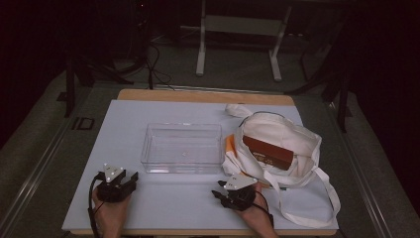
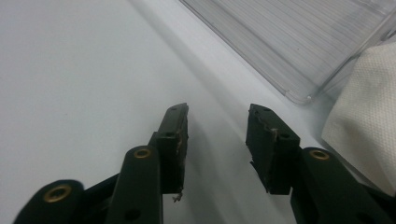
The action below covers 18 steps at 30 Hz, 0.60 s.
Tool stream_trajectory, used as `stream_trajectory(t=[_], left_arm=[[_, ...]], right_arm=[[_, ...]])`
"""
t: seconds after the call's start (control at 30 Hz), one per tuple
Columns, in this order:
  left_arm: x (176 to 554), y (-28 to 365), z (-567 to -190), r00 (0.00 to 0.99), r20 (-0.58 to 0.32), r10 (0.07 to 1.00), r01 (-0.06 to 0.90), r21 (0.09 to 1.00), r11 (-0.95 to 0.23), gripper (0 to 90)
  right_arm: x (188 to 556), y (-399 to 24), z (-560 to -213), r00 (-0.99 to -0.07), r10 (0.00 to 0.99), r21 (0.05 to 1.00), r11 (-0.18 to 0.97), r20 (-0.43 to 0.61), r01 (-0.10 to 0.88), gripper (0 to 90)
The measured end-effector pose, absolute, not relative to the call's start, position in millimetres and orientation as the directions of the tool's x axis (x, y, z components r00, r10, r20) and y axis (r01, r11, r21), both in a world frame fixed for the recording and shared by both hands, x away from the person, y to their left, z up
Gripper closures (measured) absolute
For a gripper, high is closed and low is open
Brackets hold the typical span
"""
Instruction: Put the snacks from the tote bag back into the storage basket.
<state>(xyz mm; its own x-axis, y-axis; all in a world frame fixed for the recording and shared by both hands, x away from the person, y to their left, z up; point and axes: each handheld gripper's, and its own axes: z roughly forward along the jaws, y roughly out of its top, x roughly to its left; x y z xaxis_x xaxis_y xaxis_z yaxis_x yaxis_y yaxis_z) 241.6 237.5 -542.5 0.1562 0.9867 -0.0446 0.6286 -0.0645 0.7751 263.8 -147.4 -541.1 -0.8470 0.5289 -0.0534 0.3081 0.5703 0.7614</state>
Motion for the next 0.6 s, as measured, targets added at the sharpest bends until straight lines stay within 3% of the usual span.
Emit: stream_trajectory(t=[0.6], left_arm=[[240.6, 236.9, -542.0, 0.18, -0.041, 0.983, 0.618, 0.782, -0.081, 54.6]], right_arm=[[264.0, -148.4, -534.4, -0.852, 0.52, 0.757, 0.579, -0.057, 0.302, 57.7]])
